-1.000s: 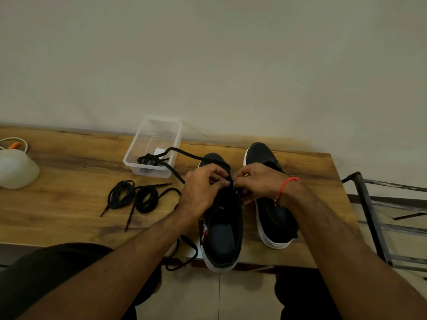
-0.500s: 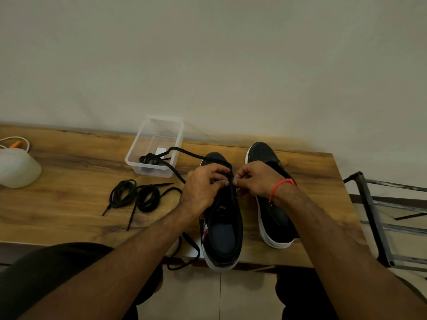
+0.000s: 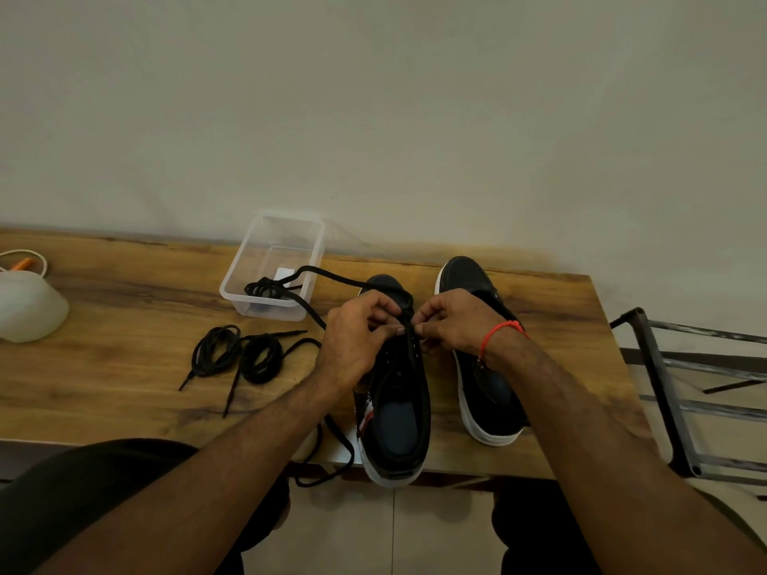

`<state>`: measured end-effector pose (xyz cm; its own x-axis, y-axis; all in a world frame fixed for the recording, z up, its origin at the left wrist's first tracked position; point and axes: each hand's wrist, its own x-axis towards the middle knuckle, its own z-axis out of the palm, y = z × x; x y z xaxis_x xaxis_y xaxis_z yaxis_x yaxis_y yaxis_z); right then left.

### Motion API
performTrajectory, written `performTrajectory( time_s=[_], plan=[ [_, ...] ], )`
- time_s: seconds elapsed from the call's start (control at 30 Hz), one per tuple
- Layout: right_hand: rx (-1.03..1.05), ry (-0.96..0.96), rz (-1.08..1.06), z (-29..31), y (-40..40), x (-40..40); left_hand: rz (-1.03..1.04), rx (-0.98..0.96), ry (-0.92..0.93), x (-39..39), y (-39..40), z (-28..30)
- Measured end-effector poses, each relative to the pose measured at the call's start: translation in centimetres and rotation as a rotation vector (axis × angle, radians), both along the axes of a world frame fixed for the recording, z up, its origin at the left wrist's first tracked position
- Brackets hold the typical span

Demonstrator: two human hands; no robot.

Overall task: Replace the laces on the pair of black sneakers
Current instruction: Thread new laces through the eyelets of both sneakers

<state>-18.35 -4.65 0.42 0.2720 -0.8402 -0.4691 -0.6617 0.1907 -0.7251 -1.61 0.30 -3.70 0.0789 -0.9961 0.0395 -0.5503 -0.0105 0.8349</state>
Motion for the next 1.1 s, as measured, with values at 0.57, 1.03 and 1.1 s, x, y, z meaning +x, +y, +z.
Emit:
performTrajectory(
  time_s=[0.57, 1.03, 1.1],
  plan=[
    [0.004, -0.003, 0.005, 0.4, 0.3, 0.1, -0.021, -0.048, -0.153, 0.1, 0.1, -1.1],
    [-0.403, -0.615, -0.637, 3.7, -1.9, -2.2, -0.04, 0.246, -0.459, 1.3, -0.3, 3.0],
    [-0.612, -0.123, -0.195, 3.2, -1.6, -2.0, -0.031, 0.268, -0.464, 1.2, -0.3, 3.0]
  ],
)
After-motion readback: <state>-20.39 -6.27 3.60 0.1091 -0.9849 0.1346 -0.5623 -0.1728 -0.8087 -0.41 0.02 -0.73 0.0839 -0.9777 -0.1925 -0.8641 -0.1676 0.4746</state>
